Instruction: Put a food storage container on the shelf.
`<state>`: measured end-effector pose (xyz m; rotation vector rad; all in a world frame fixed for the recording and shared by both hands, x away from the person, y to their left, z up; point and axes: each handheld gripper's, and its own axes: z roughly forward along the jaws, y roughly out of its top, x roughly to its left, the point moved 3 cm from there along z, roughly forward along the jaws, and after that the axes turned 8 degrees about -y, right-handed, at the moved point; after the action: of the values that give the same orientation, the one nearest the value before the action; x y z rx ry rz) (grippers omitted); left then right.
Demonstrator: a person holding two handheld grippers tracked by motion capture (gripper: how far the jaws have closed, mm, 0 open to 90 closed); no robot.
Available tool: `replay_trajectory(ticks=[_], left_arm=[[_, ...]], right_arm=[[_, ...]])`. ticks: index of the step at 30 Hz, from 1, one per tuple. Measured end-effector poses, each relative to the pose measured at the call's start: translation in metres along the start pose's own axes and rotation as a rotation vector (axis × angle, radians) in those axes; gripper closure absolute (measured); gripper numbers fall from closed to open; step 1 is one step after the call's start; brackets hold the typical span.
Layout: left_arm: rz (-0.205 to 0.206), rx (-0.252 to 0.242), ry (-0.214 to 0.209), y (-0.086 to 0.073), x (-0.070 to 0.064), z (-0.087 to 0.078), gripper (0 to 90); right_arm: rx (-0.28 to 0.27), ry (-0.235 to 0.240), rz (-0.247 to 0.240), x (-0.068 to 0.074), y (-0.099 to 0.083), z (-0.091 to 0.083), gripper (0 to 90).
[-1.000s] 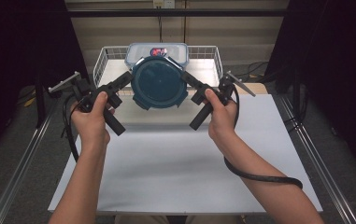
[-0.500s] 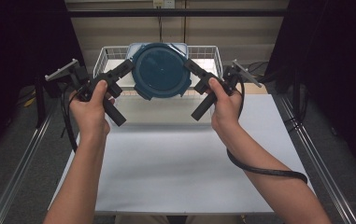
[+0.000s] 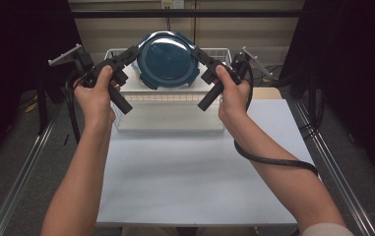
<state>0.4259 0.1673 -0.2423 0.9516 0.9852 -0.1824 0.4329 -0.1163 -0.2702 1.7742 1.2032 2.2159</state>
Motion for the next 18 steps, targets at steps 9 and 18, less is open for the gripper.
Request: replay_trajectory(ticks=[9,18], left_arm=[[-0.062,-0.004,0.013,0.023,0.023,0.027,76.1],[-0.086,-0.004,0.070,0.033,0.047,0.043,75.7]], right_arm=[[-0.008,-0.037,0.031,-0.002,0.021,0.031,75.4],[-0.006,-0.089,0.052,-0.006,0.032,0.056,75.6]])
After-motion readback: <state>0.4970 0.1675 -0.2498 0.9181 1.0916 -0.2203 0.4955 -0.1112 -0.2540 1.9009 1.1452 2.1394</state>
